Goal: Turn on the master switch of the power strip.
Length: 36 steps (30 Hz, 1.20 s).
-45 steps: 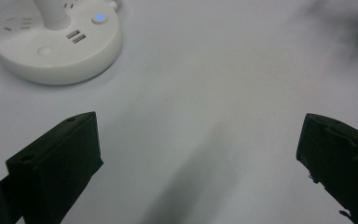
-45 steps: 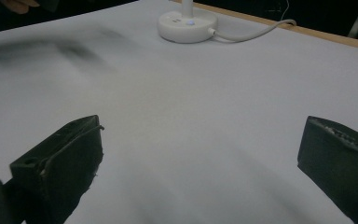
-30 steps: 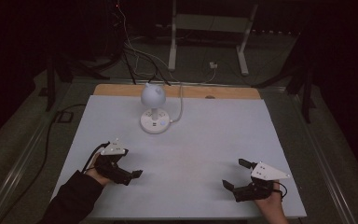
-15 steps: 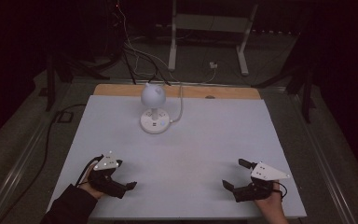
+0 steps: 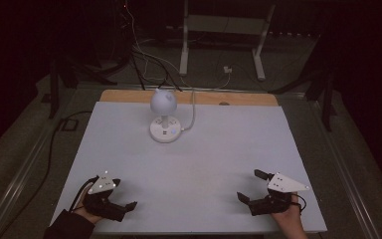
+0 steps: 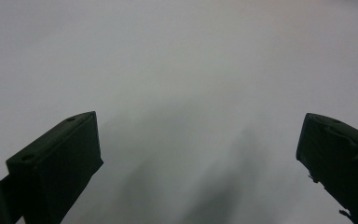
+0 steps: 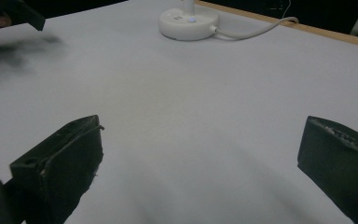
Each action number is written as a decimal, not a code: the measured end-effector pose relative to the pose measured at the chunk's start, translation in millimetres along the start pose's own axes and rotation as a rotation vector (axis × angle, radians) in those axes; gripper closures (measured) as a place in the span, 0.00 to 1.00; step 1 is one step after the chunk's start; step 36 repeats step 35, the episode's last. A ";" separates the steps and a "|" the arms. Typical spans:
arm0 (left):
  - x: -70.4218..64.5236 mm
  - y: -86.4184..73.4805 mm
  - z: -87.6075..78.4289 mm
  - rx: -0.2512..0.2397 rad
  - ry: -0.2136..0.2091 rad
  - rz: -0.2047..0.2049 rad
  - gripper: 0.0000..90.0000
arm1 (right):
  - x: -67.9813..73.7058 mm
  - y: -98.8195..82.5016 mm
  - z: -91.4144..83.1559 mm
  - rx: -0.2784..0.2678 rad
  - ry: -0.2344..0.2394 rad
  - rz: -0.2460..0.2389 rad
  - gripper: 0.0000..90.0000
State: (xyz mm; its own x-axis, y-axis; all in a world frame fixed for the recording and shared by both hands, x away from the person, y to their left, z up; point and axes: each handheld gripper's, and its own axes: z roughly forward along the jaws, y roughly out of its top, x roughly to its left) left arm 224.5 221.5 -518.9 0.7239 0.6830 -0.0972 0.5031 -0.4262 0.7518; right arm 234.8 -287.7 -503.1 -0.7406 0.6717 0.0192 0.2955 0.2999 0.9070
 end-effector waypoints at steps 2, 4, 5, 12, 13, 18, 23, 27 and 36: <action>-0.7 -3.1 -1.1 -0.001 0.011 -0.018 0.00 | -0.5 -0.1 0.0 -0.002 0.001 0.001 0.00; -2.2 -5.7 -1.5 0.012 0.026 -0.012 0.00 | -0.8 -0.4 0.2 0.001 0.001 0.001 0.00; -3.8 -7.0 -1.5 0.016 0.037 -0.002 0.00 | -0.7 -0.6 0.2 0.001 0.001 0.001 0.00; -4.1 -12.6 -1.4 0.008 0.024 -0.016 0.00 | -1.2 -1.0 0.8 0.006 0.003 -0.004 0.00; -3.8 -12.5 -0.9 0.003 0.022 -0.014 0.00 | -1.1 -0.9 0.9 0.006 0.004 -0.004 0.00; -5.2 -10.1 2.6 -0.009 0.051 0.012 0.00 | 0.0 -1.0 2.4 0.014 0.007 -0.013 0.00; -5.5 -9.0 0.9 -0.037 0.072 0.032 0.00 | 1.3 -1.2 3.7 0.022 0.010 -0.015 0.00; -3.3 -9.3 -0.8 -0.063 0.079 0.019 0.01 | 1.4 -1.3 4.5 0.025 0.010 -0.019 0.00; -3.4 -8.2 -0.2 -0.064 0.065 0.008 0.01 | 1.2 -1.7 4.7 0.027 0.010 -0.017 0.00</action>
